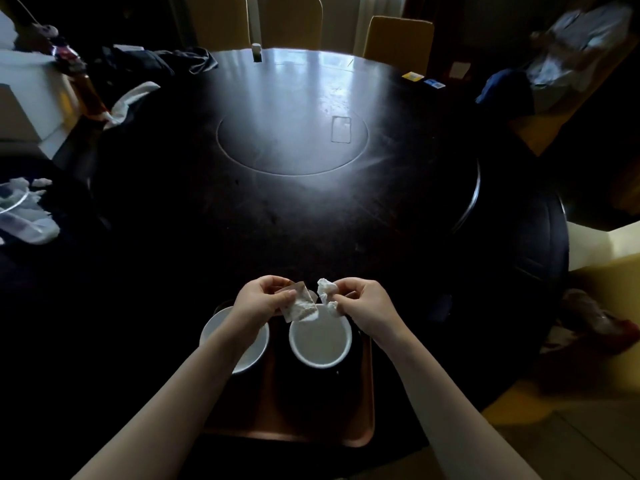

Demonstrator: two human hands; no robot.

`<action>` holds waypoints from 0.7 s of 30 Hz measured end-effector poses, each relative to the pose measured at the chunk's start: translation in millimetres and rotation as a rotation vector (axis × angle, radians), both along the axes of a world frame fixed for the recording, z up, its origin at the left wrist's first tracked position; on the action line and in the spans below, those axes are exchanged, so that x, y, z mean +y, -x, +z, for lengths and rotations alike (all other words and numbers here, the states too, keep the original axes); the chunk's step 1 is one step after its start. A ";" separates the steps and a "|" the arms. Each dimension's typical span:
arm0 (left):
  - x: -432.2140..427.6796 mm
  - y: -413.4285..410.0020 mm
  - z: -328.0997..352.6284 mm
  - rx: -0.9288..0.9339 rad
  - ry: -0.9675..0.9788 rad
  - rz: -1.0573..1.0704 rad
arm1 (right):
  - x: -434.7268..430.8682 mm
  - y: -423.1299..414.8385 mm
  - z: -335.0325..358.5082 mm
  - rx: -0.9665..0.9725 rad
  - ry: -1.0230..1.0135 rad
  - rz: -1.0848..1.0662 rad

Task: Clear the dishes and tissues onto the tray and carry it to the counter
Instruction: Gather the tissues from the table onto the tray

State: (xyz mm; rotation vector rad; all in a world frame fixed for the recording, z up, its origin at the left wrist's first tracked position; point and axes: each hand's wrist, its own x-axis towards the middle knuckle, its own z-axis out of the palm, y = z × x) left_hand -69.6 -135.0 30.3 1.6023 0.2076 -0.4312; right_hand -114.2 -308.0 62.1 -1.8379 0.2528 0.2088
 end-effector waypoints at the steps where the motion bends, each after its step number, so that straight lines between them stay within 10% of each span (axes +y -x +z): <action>1: 9.7 8.2 -2.8 0.007 -0.008 -0.009 | 9.0 7.8 -1.6 -0.001 0.016 0.009; 14: 101.9 113.0 -60.7 0.282 0.077 0.011 | 86.3 107.8 -61.7 0.104 0.277 0.038; 21: 105.6 125.7 -93.9 0.177 -0.306 0.113 | 103.6 118.5 -93.2 0.116 0.518 0.013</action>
